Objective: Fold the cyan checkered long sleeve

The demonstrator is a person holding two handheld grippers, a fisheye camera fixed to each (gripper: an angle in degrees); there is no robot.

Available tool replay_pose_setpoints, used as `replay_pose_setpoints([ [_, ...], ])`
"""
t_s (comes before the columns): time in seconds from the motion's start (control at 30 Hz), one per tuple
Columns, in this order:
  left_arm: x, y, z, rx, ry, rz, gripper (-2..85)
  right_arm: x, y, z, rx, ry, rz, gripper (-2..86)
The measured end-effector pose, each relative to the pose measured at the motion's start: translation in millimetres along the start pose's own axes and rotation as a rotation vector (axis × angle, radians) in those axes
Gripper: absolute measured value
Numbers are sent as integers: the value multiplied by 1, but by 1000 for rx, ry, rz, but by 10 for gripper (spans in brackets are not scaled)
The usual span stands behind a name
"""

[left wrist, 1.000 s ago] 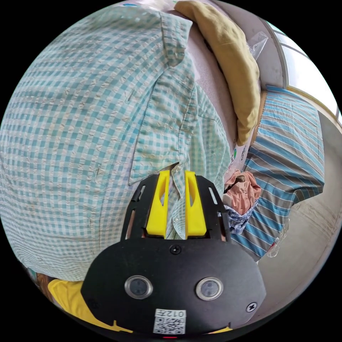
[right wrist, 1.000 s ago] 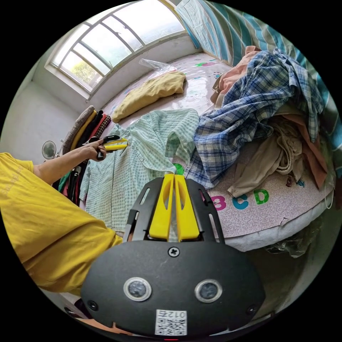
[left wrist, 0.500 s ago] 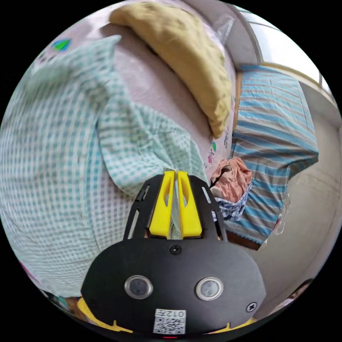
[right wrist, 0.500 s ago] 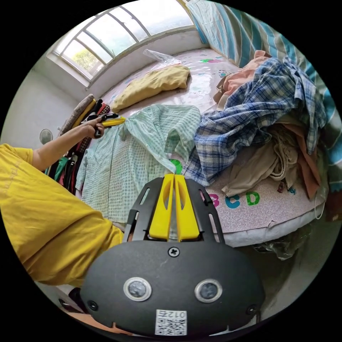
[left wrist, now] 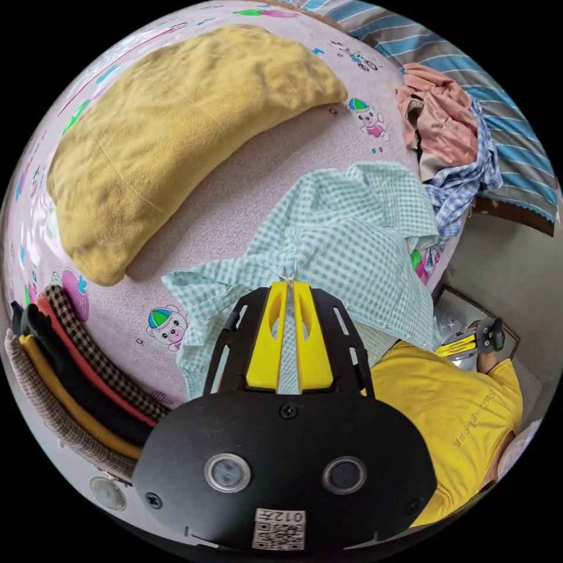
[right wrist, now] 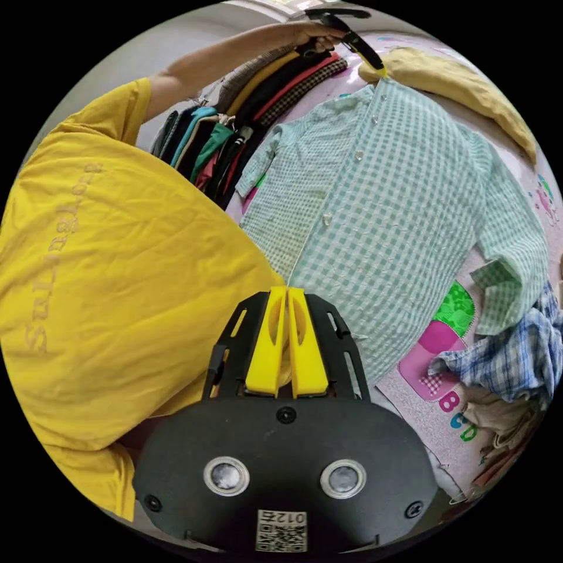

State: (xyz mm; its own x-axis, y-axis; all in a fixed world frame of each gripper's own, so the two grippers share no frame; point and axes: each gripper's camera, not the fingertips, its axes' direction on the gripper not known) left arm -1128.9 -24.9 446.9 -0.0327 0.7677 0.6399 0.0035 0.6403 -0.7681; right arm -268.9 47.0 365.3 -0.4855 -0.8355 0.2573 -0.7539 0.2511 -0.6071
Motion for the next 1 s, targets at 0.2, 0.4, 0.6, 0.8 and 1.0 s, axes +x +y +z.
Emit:
replay_pose_setpoints([
  [0.2,19,-26,60,-52,-128,-58,2,46,-49,94,-106,-29,121,9],
  [0.4,37,-39,75,-19,-162,-84,2,71,-70,133,-72,-135,207,10],
  [0.6,52,-51,82,-20,-229,-95,2,80,-95,170,-101,-86,204,8],
  [0.8,55,-55,102,-43,-258,-151,2,91,-115,230,-146,-44,221,7],
  [1.0,62,-45,79,-13,-303,-189,2,98,-127,265,-142,-5,247,7],
])
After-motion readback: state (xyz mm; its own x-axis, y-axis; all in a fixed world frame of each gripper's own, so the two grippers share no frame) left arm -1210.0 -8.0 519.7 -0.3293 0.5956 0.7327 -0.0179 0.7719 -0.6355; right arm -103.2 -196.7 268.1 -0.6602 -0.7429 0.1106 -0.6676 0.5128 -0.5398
